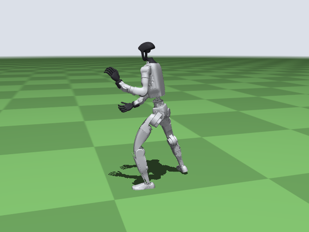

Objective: Kungfu

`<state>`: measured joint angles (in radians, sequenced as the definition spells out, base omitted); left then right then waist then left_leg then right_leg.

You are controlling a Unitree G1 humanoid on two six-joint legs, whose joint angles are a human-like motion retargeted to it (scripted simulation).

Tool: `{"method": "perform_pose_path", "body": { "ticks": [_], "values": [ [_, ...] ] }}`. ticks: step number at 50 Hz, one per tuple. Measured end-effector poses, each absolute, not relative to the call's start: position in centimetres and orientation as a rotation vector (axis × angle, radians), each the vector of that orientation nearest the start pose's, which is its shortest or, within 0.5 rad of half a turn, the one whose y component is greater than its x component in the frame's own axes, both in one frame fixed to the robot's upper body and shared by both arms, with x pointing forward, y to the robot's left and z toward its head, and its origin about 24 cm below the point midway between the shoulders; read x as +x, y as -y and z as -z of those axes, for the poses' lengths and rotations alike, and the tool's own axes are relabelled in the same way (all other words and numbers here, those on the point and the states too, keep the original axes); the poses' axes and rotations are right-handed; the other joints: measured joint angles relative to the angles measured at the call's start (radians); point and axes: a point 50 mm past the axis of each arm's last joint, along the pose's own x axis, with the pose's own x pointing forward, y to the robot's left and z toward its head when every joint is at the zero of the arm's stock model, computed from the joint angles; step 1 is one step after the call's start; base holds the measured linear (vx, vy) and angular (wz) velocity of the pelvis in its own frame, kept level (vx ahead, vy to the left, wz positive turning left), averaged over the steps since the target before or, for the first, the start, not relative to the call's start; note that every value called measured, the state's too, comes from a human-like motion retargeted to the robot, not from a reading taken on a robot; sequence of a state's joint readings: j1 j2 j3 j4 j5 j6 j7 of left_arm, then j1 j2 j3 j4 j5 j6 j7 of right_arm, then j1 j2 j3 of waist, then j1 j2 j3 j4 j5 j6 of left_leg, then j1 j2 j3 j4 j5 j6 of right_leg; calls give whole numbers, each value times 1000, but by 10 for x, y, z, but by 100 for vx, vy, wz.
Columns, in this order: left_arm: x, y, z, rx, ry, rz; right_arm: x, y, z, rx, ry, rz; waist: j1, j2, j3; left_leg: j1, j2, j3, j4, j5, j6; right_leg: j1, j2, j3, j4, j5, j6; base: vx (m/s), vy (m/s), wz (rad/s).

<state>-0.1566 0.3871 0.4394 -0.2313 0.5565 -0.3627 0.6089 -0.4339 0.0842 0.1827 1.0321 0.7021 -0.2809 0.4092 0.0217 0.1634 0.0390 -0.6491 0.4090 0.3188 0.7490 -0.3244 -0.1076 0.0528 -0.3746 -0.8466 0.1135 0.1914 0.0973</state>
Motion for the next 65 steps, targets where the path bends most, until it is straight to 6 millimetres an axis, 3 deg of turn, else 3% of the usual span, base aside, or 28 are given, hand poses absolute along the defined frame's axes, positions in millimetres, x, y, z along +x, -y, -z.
{"method": "perform_pose_path", "body": {
  "ticks": [5, 9, 13, 15, 17, 20, 22, 25, 27, 29, 32, 34, 37, 42, 45, 48, 51, 53, 55, 59, 65],
  "values": [
    [210, -297, -145, 796, 650, -924, 326, 66, -33, 586, -12, -524, -36, -10, 1, 96, 28, 29, -108, 83, -35, -40, -5, 62, 44, -88, 79, -22, -40, -76],
    [193, -309, -68, 668, 308, -980, 347, 74, -120, 513, 316, -606, -71, -9, 6, 221, 63, 32, -252, 186, -83, -119, 6, 165, 152, -174, 60, -26, -58, -108],
    [166, -298, 15, 415, -22, -1017, 340, 107, -217, 405, 708, -573, -113, -34, -14, 372, 98, 61, -426, 307, -150, -233, 14, 289, 292, -266, 46, -16, -65, -112],
    [153, -282, 53, 242, -166, -1001, 323, 136, -263, 337, 923, -488, -143, -69, -43, 434, 74, 85, -516, 349, -154, -286, -4, 309, 363, -326, 39, -8, -65, -74],
    [146, -261, 88, -34, -306, -929, 293, 176, -304, 279, 1151, -355, -190, -94, -71, 469, 61, 84, -590, 377, -154, -326, -22, 300, 441, -385, 36, -7, -72, -18],
    [134, -220, 132, -604, -455, -706, 224, 231, -349, 204, 1488, -165, -284, -94, -104, 494, 80, 76, -673, 390, -154, -367, -11, 270, 546, -457, 36, -5, -81, 19],
    [131, -190, 145, -948, -474, -503, 167, 255, -366, 89, 1707, -60, -337, -74, -107, 503, 136, 115, -707, 383, -154, -369, 25, 237, 590, -508, 24, -7, -67, 18],
    [146, -157, 143, -1178, -437, -388, 93, 265, -377, -220, 1976, 104, -410, -50, -82, 496, 200, 163, -735, 394, -154, -386, 82, 226, 639, -558, 16, -22, -51, 18],
    [162, -148, 139, -1188, -435, -391, 62, 263, -374, -447, 2055, 288, -442, -41, -60, 471, 225, 139, -729, 401, -148, -402, 101, 225, 664, -580, 10, -26, -28, 4],
    [180, -140, 131, -1174, -425, -330, 46, 262, -368, -579, 2073, 512, -463, -41, -43, 452, 238, 130, -717, 401, -135, -418, 111, 232, 680, -600, 1, -28, -20, -11],
    [200, -128, 119, -1133, -425, -157, 39, 260, -359, -653, 2095, 787, -471, -41, -35, 449, 240, 125, -707, 395, -119, -440, 115, 251, 692, -624, -13, -18, -6, -30],
    [207, -122, 114, -1092, -426, -76, 43, 256, -353, -736, 2108, 837, -470, -35, -35, 462, 242, 140, -709, 394, -128, -452, 113, 261, 697, -634, -19, -11, 4, -40],
    [213, -117, 109, -1046, -422, -27, 53, 255, -351, -782, 2069, 827, -468, -23, -36, 477, 236, 147, -710, 392, -146, -466, 107, 276, 696, -631, -20, -4, 11, -30],
    [207, -120, 112, -994, -449, 21, 54, 257, -351, -655, 2065, 690, -456, -18, -37, 478, 198, 122, -701, 323, -123, -475, 87, 292, 653, -585, -24, -2, 13, -16],
    [193, -135, 121, -902, -514, 4, 54, 258, -350, -582, 2081, 643, -421, -34, -41, 493, 141, 43, -680, 163, -113, -487, 71, 321, 609, -540, -35, -2, 18, -57],
    [168, -166, 135, -772, -612, -67, 62, 261, -350, -515, 2078, 643, -371, -61, -38, 533, 54, -55, -653, 31, -151, -509, 51, 367, 557, -477, -43, -7, 26, -123],
    [133, -196, 147, -700, -719, -190, 73, 259, -355, -444, 2075, 603, -327, -102, -38, 561, -127, -262, -627, -15, -154, -560, -22, 435, 502, -391, -19, -9, 45, -159],
    [108, -213, 153, -712, -769, -293, 80, 258, -360, -392, 2072, 536, -286, -119, -27, 593, -201, -284, -626, -17, -154, -601, -46, 483, 462, -329, -2, -11, 50, -202],
    [84, -229, 156, -757, -787, -408, 86, 257, -364, -309, 2066, 460, -295, -133, -16, 594, -230, -153, -639, -16, -154, -649, -90, 508, 429, -266, 21, -18, 51, -109],
    [39, -248, 159, -859, -769, -646, 95, 252, -364, -152, 2053, 329, -413, -115, 13, 537, -239, -142, -595, -32, -154, -648, -136, 417, 377, -183, 46, -16, 29, -7],
    [8, -258, 158, -877, -755, -842, 96, 251, -365, -327, 2013, 383, -393, -104, -4, 543, -226, -94, -625, -35, -154, -644, -181, 181, 354, -132, -39, -2, -1, -38]
  ]
}}
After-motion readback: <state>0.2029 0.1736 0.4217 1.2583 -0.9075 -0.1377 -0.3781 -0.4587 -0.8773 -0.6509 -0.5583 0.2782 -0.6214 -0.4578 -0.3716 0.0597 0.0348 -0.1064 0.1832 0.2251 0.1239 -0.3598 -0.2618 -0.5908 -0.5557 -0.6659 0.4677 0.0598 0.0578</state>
